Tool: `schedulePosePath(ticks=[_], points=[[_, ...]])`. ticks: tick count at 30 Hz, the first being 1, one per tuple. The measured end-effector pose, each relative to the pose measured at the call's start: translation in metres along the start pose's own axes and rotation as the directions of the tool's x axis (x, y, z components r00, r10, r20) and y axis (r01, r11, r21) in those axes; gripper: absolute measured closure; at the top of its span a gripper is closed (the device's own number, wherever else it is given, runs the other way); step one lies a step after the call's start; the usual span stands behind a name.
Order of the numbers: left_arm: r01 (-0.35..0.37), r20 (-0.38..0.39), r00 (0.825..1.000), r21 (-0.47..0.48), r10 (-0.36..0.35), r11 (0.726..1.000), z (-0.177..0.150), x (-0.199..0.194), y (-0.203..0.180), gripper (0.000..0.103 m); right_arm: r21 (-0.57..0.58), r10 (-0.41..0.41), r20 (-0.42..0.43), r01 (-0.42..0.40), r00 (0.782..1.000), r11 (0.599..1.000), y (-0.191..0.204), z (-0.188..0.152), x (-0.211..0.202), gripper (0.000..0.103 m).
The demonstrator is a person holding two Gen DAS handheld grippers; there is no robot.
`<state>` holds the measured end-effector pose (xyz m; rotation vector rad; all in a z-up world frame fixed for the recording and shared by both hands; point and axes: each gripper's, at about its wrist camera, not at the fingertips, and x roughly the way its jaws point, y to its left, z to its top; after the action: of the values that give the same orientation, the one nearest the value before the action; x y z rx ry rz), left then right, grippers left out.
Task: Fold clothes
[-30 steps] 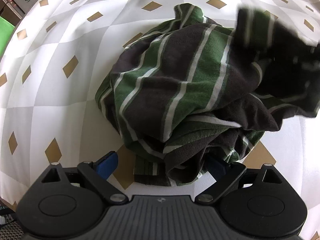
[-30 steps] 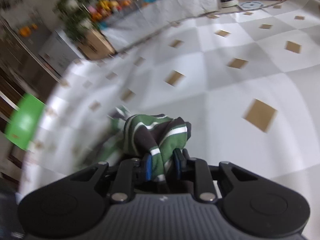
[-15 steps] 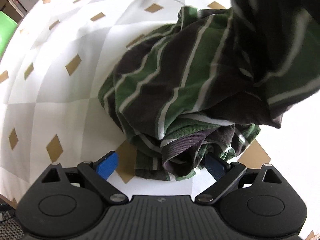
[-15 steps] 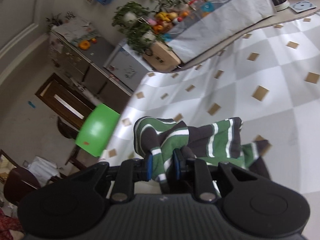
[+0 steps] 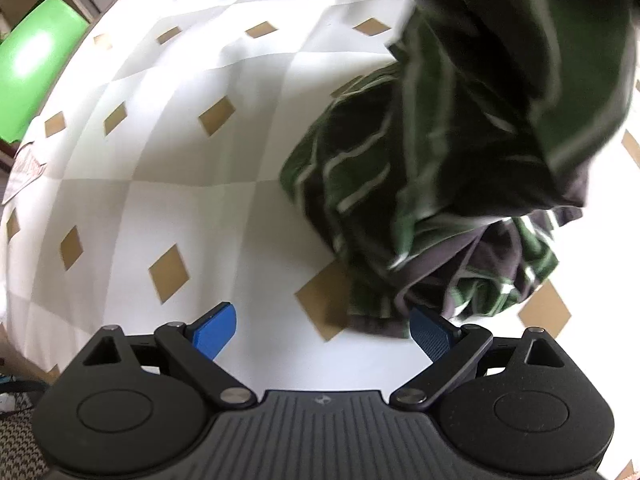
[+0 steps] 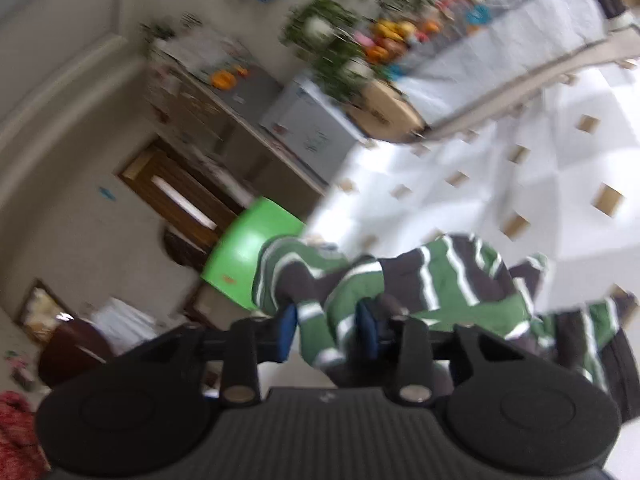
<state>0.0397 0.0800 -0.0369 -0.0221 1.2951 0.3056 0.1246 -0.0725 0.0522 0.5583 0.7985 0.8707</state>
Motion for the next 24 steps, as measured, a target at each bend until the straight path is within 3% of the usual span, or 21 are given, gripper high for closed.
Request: schedulePosePath(ticks=[13,24], points=[[0.004,-0.007,1.0,-0.008,-0.004,1.0,0.002,0.001,-0.002,0.009,0.019,-0.13,0.016,0.129,0.991,0.991,-0.015,-0.003,-0.015,0.053],[0.04,0.015,0.999,-0.002,-0.04,0.999,0.006,0.003,-0.011,0.009,-0.039,-0.31,-0.051,0.308,0.95,0.951,-0.03,-0.011,-0.018,0.042]])
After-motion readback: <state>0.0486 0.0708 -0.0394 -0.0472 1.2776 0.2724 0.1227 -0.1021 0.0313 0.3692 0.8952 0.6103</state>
